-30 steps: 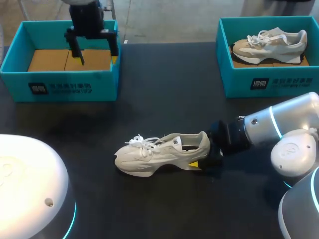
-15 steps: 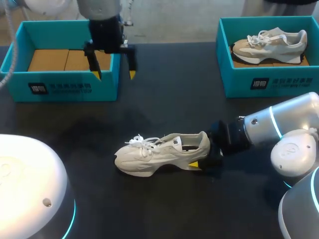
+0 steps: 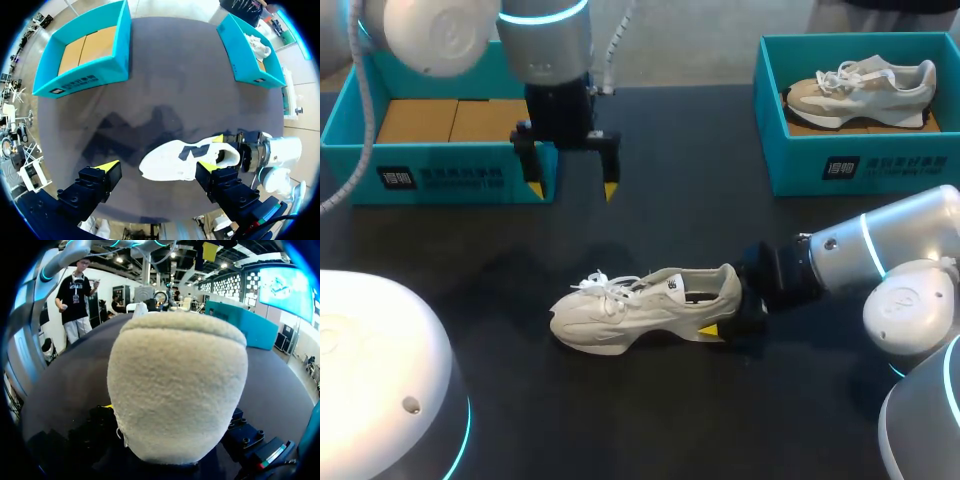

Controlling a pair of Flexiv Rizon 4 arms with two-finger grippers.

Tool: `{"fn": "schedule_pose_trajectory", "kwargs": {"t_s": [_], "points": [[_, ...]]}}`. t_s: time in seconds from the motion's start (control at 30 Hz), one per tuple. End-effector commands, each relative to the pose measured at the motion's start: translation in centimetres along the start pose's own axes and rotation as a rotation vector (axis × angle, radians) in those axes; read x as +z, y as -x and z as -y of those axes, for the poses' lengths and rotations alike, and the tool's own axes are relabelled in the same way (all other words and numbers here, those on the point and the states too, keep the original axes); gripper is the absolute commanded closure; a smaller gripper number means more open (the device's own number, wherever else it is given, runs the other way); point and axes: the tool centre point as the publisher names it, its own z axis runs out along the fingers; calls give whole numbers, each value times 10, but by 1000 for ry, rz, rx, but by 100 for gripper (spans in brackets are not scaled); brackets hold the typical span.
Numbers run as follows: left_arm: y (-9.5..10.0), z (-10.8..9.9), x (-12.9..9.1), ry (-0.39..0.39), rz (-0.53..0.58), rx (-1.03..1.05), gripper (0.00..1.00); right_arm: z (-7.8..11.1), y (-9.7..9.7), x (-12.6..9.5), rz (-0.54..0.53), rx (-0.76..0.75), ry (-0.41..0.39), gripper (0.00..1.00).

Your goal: Take the shoe out of the shoebox, open the shoe tongue, remove and reinsert the insole, then place the shoe into the shoebox

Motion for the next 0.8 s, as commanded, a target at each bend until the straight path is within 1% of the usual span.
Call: {"fn": "schedule_pose_trajectory", "kwargs": {"t_s": [0.03, 0.3, 0.47, 0.7, 0.8], "points": [[-10, -5, 14, 6, 5, 10, 0, -1, 1, 4, 2, 1, -3, 100], [-35, -12, 31, 35, 13, 57, 0, -1, 1, 4, 2, 1, -3, 100], [-54, -16, 42, 27, 80, 70, 0, -1, 1, 4, 2, 1, -3, 100], [-74, -24, 52, 55, 35, 110, 0, -1, 1, 4, 2, 1, -3, 100], [-83, -29, 55, 58, 38, 125, 0, -1, 1, 4, 2, 1, -3, 100]]}}
